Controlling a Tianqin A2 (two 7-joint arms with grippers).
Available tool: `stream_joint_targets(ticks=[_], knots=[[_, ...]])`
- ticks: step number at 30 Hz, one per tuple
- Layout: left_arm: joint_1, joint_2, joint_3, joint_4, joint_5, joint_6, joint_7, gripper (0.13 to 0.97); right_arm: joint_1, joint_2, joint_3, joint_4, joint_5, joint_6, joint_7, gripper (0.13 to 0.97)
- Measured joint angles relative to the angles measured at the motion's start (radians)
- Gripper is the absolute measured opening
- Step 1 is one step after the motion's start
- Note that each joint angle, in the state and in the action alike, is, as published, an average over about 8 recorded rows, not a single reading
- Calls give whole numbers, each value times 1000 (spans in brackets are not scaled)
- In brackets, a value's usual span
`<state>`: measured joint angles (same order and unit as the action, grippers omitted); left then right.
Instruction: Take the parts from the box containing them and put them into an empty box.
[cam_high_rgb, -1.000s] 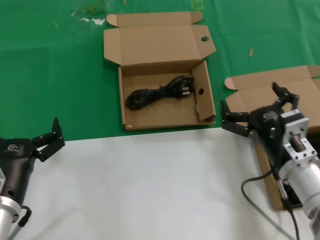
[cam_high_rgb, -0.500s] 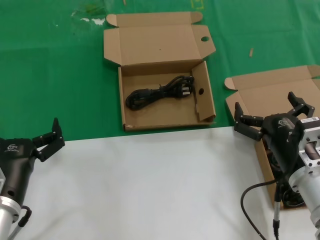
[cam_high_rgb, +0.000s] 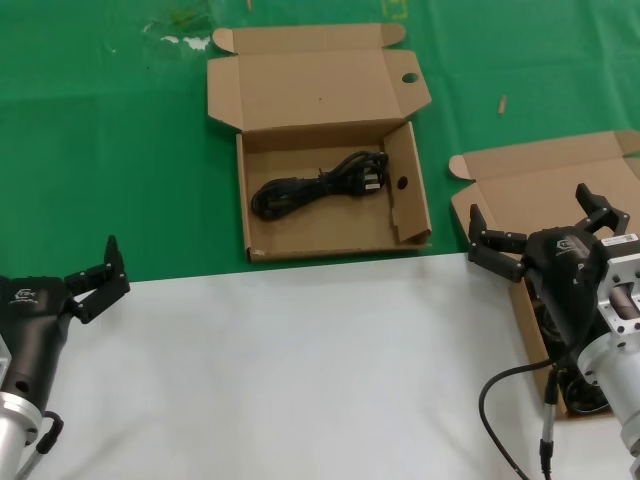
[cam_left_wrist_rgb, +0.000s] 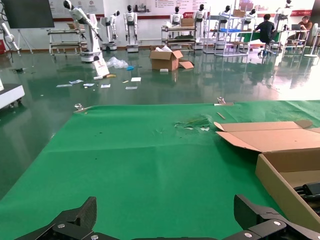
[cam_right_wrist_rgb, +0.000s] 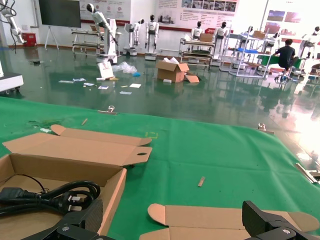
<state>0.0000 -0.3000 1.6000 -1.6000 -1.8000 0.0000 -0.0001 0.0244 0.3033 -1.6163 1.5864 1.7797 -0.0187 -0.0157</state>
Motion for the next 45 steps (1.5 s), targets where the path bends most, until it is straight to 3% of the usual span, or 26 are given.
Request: stream_joint_targets(ticks=[45], knots=[[0, 0, 0, 0, 0, 0, 0, 966, 0, 0, 0, 0, 0, 0, 0, 966]])
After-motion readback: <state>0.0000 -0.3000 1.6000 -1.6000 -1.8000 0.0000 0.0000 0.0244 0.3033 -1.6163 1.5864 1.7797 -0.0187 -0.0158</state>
